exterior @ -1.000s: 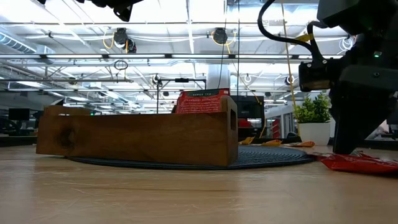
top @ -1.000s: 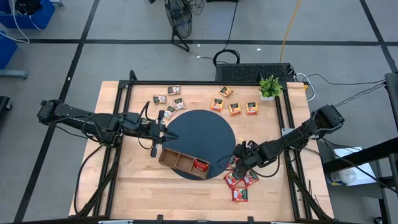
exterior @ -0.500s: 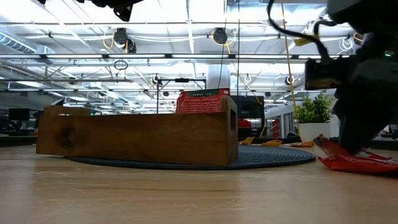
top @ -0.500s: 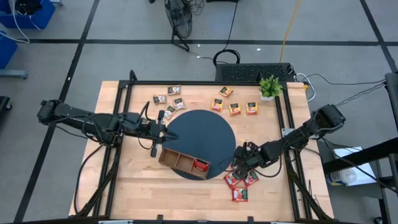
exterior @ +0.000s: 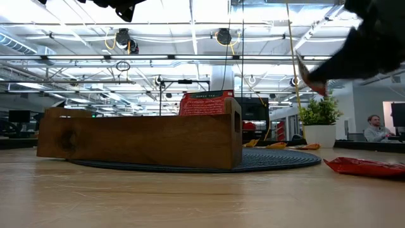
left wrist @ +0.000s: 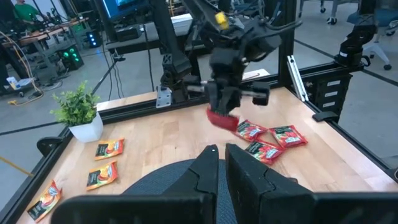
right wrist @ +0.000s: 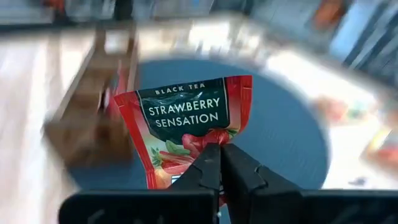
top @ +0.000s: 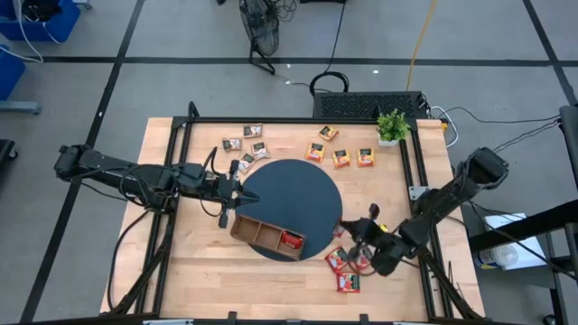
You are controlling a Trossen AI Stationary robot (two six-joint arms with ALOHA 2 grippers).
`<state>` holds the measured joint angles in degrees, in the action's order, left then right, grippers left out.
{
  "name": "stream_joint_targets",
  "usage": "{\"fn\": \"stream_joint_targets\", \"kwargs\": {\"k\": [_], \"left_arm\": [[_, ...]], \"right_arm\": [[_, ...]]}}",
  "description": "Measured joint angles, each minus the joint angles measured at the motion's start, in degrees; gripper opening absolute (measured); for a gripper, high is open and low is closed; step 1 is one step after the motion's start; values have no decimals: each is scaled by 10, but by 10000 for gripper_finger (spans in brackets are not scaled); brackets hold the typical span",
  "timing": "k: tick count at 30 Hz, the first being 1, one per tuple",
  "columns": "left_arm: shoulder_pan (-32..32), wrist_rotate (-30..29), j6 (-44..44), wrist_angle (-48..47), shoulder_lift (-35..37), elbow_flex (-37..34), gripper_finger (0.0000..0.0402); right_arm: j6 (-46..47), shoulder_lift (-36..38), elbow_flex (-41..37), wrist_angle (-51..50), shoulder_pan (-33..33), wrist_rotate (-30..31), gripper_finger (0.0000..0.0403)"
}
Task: Pick & Place Tea
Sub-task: Put the red tea bag into the right section of the wooden organizer
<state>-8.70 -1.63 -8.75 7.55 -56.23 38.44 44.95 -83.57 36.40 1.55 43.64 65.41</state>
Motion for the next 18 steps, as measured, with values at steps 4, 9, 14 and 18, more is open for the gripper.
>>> {"fn": "stream_joint_targets", "kwargs": {"k": [4, 9, 14, 18], "left_arm": [[0, 0, 0, 0, 0, 0, 37], [0, 0, 4, 5, 0, 0, 37], [1, -1, 1, 71, 0, 0, 37], [1, 0, 5, 115, 1, 0, 37]], "right_arm": [[-142, -81, 0, 199, -7, 137, 0], [-316, -186, 0, 465, -57, 217, 0], [-419, -238, 1, 589, -120, 230, 0], [-451, -242, 1, 599, -165, 211, 0]]}}
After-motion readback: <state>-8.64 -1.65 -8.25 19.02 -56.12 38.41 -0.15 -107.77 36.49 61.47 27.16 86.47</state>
